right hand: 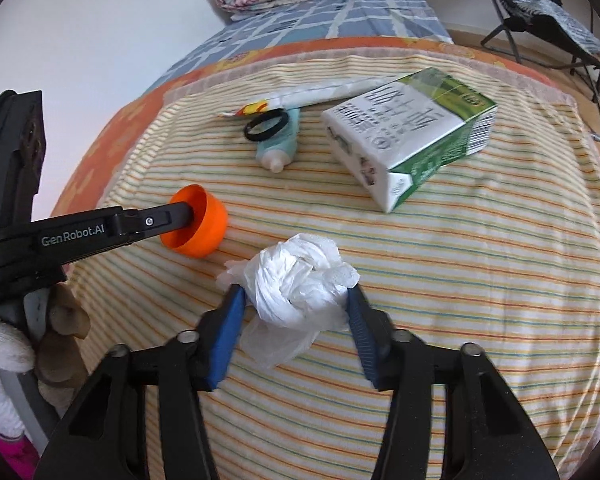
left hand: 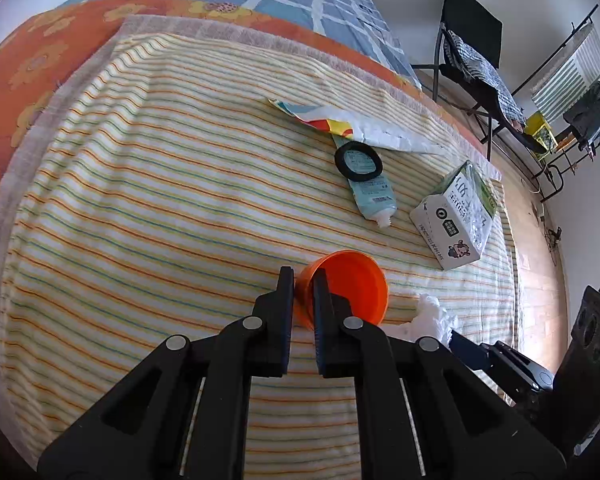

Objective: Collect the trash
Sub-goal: 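Grasp the orange cap with the left gripper while the right gripper closes on the crumpled tissue, then carry the orange cap and tissue over the blue basket with both grippers, then open both grippers to drop the cap and tissue into the basket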

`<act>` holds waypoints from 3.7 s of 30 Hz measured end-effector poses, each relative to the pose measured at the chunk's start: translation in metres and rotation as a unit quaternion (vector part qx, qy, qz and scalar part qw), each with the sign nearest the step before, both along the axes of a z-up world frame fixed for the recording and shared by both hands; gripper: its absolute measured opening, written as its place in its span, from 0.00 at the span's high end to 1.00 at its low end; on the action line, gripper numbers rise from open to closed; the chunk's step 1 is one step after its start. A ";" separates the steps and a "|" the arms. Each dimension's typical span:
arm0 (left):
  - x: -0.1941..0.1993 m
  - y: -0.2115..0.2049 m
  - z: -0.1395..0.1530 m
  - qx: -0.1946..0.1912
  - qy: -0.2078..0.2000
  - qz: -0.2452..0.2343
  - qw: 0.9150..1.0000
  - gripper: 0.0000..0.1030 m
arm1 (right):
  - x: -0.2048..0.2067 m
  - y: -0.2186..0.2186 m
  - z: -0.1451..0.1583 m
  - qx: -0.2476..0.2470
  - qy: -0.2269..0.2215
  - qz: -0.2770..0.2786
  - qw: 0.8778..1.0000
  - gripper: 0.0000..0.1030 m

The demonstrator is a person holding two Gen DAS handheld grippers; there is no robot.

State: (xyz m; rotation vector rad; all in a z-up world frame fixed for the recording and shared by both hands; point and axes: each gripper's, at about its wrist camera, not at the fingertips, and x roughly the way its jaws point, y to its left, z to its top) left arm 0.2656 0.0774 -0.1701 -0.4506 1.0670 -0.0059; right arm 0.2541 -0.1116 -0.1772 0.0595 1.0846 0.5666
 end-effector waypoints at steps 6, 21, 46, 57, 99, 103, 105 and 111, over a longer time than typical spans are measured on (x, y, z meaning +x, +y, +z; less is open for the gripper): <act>-0.011 0.004 0.015 0.010 -0.014 -0.004 1.000 0.93 | -0.012 0.004 0.009 -0.005 -0.015 0.015 1.000 0.72; -0.078 -0.002 0.066 0.040 -0.057 -0.046 0.997 0.93 | -0.072 -0.004 0.072 -0.016 -0.092 0.043 0.995 0.72; -0.225 -0.047 0.074 0.077 -0.072 -0.126 0.986 0.93 | -0.211 -0.056 0.103 0.035 -0.125 0.102 0.986 0.72; -0.275 -0.069 0.038 0.076 -0.036 -0.158 0.984 0.93 | -0.255 -0.061 0.075 0.019 -0.108 0.131 0.985 0.72; -0.323 -0.090 -0.043 0.107 0.081 -0.197 0.971 0.64 | -0.293 -0.043 -0.001 -0.051 -0.005 0.169 0.984 0.48; -0.323 -0.091 -0.044 0.108 0.082 -0.197 0.971 0.54 | -0.293 -0.042 -0.003 -0.056 -0.001 0.171 0.984 0.47; -0.323 -0.091 -0.044 0.110 0.083 -0.196 0.971 0.54 | -0.293 -0.042 -0.003 -0.056 -0.001 0.171 0.984 0.47; -0.320 -0.090 -0.042 0.105 0.084 -0.190 0.972 0.54 | -0.290 -0.045 0.002 -0.052 -0.006 0.159 0.986 0.47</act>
